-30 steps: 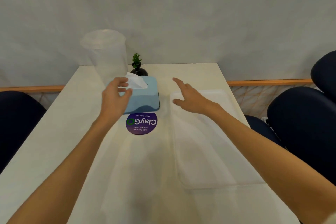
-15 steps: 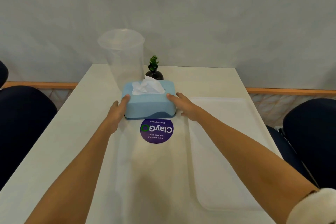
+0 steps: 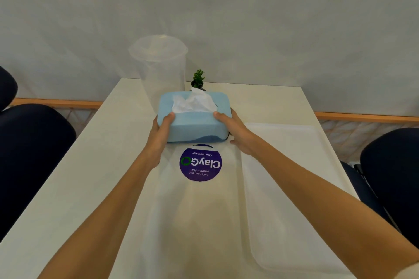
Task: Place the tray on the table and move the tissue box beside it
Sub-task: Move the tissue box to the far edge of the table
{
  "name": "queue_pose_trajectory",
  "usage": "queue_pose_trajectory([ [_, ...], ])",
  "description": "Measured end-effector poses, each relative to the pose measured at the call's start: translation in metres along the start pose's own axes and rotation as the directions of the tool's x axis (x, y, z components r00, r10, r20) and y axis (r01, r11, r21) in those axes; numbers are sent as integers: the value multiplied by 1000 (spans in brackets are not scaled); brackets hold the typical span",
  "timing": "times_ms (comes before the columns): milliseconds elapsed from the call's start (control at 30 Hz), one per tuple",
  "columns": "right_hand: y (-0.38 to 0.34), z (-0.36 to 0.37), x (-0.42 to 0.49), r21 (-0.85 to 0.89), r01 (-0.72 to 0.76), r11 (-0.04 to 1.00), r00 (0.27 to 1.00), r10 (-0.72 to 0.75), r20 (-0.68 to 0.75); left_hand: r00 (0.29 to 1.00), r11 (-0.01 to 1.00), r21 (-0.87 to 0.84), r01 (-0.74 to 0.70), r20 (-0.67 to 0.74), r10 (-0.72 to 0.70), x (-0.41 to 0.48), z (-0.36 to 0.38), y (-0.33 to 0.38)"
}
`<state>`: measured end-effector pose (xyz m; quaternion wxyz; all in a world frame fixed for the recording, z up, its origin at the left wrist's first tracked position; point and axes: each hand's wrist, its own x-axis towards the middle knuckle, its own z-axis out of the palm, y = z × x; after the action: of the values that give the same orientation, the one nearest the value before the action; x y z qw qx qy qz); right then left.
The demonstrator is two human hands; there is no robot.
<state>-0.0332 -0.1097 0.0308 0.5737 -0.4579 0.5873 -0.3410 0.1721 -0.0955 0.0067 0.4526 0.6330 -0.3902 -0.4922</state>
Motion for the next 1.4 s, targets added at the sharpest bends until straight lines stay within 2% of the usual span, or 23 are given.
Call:
queue_pose_trajectory([
  [167, -23, -26, -7, 29, 159, 987, 987, -158, -39, 987, 986, -62, -156, 14, 157, -12, 17, 27],
  [400, -45, -84, -7, 61, 212, 975, 970, -202, -133, 961, 965, -105, -239, 114, 251, -14, 69, 63],
  [667, -43, -152, 10, 72, 173, 982, 960, -152, -236, 958, 981, -51, -188, 210, 195, 17, 140, 87],
  [933, -2, -207, 58, 169, 63, 984, 956, -11, -294, 941, 988, 77, -132, 323, 100, 57, 205, 56],
  [1133, 17, -233, 96, 210, 31, 977, 947, 38, -318, 927, 987, 135, -81, 373, 25, 91, 242, 43],
  [1400, 21, -261, 139, 196, 38, 980, 933, 35, -358, 926, 980, 175, -92, 376, 19, 124, 275, 42],
])
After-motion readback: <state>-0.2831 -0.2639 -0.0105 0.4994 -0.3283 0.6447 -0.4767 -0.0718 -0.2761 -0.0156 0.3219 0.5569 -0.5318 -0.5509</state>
